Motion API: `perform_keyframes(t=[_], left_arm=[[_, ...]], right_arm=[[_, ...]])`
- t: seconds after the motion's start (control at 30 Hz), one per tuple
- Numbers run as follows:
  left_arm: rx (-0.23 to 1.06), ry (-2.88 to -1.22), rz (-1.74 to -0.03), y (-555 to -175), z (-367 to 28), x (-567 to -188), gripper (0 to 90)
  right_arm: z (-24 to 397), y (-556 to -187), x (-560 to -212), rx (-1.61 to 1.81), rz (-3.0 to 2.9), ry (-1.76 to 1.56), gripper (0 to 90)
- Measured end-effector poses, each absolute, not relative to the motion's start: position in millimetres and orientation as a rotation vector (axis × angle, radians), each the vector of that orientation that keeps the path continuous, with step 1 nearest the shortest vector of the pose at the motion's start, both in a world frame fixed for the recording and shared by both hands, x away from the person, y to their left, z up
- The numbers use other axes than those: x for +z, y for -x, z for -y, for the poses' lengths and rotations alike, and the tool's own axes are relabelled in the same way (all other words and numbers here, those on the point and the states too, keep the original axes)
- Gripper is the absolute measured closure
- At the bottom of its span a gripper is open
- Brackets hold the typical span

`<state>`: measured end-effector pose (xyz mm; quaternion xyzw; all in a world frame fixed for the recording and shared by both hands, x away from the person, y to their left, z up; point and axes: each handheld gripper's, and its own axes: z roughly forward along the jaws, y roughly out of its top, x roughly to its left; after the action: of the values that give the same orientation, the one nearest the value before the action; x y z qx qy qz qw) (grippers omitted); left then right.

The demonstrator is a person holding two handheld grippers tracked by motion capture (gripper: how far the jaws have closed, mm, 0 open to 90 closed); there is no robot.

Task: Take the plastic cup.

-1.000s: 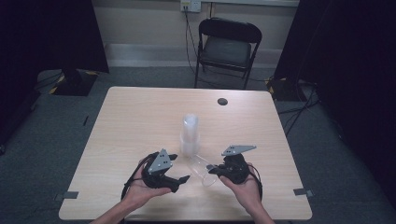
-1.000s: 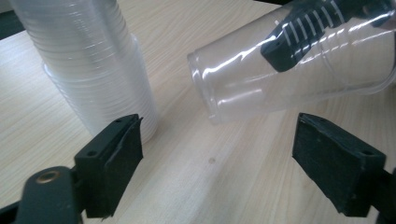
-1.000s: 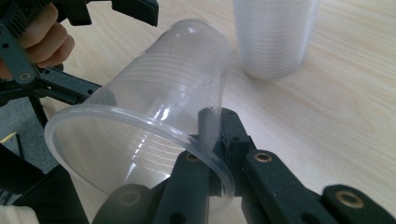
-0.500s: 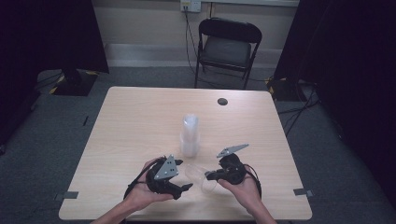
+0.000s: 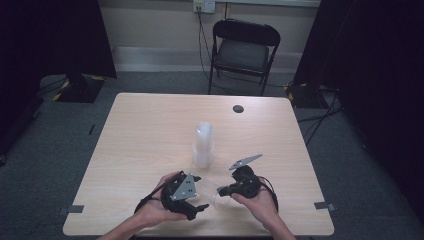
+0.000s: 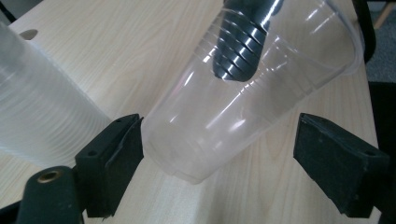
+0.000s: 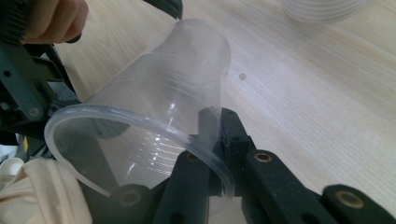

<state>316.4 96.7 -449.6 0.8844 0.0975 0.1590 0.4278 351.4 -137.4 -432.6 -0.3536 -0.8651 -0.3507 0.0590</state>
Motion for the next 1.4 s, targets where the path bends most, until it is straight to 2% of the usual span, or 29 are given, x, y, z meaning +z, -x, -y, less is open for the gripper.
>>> perform_keyframes(t=[0.23, 0.43, 0.83, 0.97, 1.4], left_arm=[[0.416, -2.217, -0.174, -314, -89, -453, 15.6], [0.425, -2.224, -0.179, -314, -85, -456, 16.5], [0.449, -2.243, -0.139, -310, -76, -458, 22.0], [0.461, -2.237, -0.098, -305, -73, -456, 26.7], [0.475, -2.233, -0.096, -300, -67, -456, 25.7]], right_arm=[[136, -352, -432, -1.055, 2.606, 1.061, 89.7], [133, -352, -432, -1.056, 2.593, 1.046, 89.4], [128, -356, -438, -1.052, 2.555, 1.081, 88.1], [125, -358, -441, -1.046, 2.541, 1.098, 87.7], [116, -358, -450, -1.018, 2.489, 1.139, 88.6]])
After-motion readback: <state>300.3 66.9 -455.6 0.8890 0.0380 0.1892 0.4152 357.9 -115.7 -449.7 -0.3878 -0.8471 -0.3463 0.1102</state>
